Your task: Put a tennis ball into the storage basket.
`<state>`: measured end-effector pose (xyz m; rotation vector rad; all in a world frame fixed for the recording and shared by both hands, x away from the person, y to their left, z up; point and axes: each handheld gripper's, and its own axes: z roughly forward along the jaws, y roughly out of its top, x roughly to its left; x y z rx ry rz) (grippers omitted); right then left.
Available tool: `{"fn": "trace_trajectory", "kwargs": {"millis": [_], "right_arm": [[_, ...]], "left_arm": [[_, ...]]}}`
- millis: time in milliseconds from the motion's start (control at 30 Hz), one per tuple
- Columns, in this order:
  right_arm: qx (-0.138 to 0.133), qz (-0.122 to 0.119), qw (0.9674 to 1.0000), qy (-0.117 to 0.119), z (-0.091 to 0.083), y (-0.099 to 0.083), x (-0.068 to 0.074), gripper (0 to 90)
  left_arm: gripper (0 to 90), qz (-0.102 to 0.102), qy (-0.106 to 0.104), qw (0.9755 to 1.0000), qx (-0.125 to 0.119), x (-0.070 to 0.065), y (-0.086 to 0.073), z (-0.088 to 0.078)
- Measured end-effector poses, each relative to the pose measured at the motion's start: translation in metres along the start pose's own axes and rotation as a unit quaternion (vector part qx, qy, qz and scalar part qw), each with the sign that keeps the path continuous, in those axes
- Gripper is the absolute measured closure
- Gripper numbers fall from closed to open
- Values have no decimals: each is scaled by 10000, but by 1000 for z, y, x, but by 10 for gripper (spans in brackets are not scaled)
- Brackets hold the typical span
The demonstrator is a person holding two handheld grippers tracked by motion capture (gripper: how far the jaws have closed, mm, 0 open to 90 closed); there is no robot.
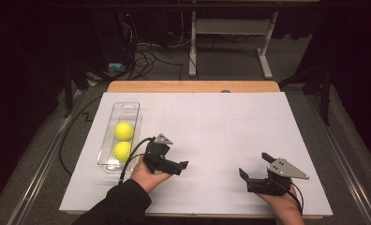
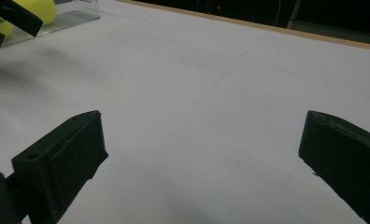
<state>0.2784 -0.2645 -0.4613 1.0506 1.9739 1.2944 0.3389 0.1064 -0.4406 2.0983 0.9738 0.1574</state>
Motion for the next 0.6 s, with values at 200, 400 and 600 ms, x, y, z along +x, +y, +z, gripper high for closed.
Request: {"fn": "trace_trajectory", "kwargs": {"millis": [200, 400, 600], "right_arm": [[-82, 12, 9999, 81, 0, 1, 4, 4], [-132, 87, 9999, 70, -3, 0, 1, 2], [-120, 221, 9997, -60, -5, -3, -4, 1]], "left_arm": [[1, 250, 151, 9955, -898, 2, -17, -9], [1, 346, 85, 9910, -1290, 5, -29, -16], [0, 319, -14, 9858, -1648, 9, -34, -26]]}}
